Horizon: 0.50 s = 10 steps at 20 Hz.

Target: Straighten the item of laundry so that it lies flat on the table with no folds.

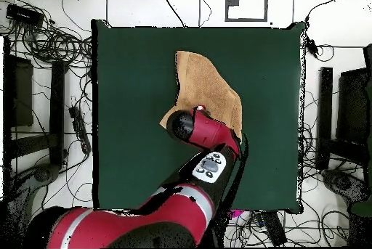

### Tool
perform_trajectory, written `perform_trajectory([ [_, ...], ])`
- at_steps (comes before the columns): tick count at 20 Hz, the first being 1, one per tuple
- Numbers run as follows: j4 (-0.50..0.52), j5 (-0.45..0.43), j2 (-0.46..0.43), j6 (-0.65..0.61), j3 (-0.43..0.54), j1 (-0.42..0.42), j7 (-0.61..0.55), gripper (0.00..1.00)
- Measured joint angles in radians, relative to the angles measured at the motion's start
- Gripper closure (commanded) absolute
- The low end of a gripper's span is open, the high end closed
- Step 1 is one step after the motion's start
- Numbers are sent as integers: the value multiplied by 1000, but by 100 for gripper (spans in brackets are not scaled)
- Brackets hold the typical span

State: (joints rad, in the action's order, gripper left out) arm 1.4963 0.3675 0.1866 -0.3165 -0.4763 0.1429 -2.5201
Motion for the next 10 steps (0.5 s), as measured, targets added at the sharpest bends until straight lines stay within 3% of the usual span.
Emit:
perform_trajectory([
  [10, -15, -57, 34, -55, 63, -63, 0, 0],
])
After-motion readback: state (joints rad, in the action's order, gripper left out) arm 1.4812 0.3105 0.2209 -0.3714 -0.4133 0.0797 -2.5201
